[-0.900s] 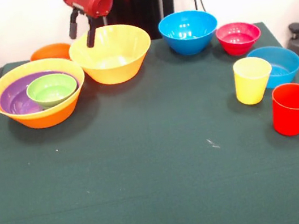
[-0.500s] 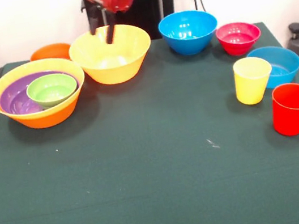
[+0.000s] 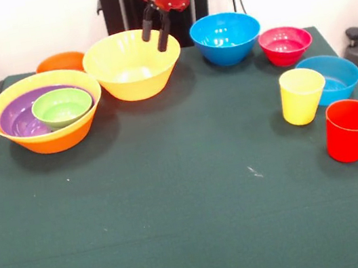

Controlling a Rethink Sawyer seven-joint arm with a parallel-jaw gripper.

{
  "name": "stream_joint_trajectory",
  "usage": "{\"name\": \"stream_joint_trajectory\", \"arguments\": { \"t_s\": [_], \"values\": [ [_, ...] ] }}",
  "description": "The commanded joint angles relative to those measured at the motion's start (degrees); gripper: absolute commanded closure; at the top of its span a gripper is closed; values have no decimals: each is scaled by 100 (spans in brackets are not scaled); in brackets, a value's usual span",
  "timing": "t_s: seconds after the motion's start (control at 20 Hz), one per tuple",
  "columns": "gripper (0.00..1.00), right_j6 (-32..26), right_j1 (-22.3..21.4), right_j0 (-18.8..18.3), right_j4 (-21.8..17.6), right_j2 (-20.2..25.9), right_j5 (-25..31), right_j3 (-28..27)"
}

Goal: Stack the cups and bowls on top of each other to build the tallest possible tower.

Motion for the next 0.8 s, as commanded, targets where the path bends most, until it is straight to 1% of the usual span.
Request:
{"name": "stream_joint_trajectory", "arguments": {
  "t_s": [0.05, 0.15, 0.25, 0.5, 0.65, 0.8],
  "values": [
    [0, 1094, 264, 181, 356, 307, 528, 124],
    [0, 1192, 289, 235, 428, 345, 565, 71],
    [0, 1300, 340, 253, 536, 456, 467, 37],
    [0, 1388, 652, 545, 900, 410, 374, -237],
    [0, 1291, 729, 445, 924, 542, 145, -186],
    [0, 1191, 824, 242, 789, 710, -196, -114]
  ]
}}
